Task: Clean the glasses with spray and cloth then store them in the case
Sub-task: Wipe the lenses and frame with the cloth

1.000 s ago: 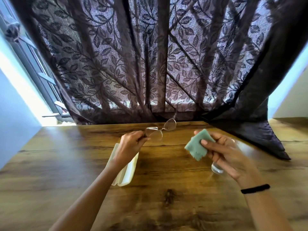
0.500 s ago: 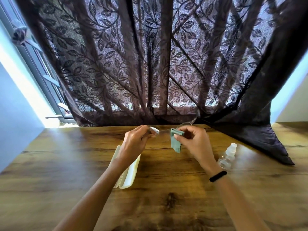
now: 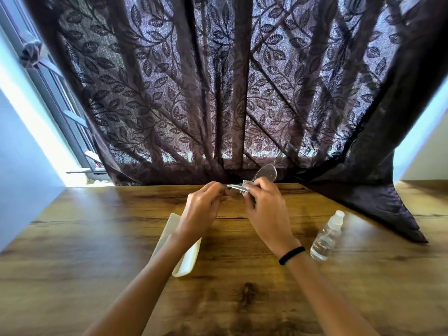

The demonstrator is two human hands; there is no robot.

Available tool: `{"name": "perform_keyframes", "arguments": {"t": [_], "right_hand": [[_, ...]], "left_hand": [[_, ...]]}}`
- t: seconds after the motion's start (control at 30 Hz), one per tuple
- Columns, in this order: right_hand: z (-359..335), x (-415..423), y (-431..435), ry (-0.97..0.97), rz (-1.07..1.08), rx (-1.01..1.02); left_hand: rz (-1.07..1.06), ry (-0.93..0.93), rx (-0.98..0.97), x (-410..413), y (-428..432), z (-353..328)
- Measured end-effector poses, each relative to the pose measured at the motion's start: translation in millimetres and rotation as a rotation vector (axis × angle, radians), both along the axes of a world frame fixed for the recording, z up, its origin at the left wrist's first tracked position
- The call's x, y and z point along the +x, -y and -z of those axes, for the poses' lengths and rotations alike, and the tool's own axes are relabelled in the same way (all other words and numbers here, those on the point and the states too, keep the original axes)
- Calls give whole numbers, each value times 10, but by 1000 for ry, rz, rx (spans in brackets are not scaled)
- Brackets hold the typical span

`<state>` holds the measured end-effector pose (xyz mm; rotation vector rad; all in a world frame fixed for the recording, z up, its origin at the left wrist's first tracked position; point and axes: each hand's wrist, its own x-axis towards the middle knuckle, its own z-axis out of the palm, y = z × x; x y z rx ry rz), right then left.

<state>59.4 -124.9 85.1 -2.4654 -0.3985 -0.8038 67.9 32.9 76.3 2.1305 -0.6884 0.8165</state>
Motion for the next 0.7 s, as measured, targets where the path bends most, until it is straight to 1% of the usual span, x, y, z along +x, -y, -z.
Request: {"name": "perform_keyframes", "arguments": {"t": [0.17,0.27,0.4,0.5,0.7], "right_hand": [[12,-90,-45,49,-5,-97],[27,-111,-55,31,-82,-167],[26,-115,2,50,-165,-191],[29,-110,56,92,-140,-183],[63,-60,158,214,-12,-119]], "left_hand": [[-18,9,2,16,46,-16],[-31,16,11,20,41,-32],[-31,56,53,3,25,-65],[-52,68,73,10,-6,-60],[-36,72,83,-17,-36,-68]]}}
